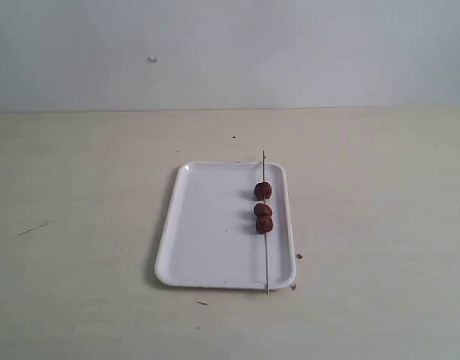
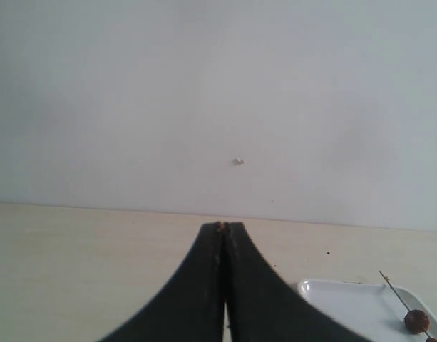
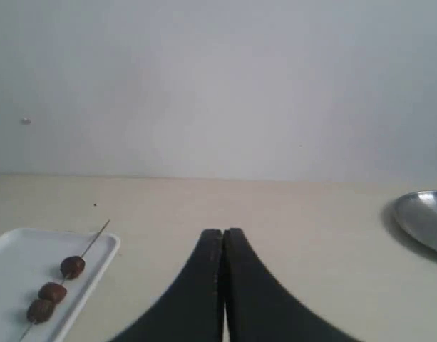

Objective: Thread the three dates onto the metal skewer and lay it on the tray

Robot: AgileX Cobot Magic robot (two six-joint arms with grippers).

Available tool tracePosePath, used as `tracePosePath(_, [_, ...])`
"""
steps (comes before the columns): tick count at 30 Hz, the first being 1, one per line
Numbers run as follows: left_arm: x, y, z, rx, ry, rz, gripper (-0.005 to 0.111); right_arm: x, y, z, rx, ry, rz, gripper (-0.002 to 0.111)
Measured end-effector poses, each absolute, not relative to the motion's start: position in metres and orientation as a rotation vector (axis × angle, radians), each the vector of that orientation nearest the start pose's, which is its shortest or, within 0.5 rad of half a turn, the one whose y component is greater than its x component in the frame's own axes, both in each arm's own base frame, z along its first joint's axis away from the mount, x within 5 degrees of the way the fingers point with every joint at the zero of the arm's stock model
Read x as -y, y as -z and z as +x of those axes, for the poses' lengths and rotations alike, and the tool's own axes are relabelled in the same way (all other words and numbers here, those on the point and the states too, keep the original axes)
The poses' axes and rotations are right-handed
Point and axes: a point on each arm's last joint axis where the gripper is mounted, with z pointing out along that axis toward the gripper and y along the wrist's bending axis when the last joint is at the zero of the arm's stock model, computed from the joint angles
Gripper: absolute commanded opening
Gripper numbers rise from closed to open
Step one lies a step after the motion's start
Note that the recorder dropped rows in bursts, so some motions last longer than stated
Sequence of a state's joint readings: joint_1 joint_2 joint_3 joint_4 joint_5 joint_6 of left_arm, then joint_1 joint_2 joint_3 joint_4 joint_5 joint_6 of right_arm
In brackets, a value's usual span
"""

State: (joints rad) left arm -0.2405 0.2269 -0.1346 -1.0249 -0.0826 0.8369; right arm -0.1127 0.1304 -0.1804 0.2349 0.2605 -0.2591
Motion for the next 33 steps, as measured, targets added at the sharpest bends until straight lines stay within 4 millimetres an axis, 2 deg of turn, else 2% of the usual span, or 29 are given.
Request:
tracePosePath(11, [0.012, -0.248, 0.074, -1.540, 0.285, -0.015, 0.000, 0.004, -0.209, 0.054, -1.684, 0.115, 0.018, 0.000])
tracePosePath(33, [0.012, -0.248, 0.074, -1.536, 0.249, 0.023, 0.000, 0.004, -0.208, 0.054, -1.686, 0.113, 0.021, 0.000])
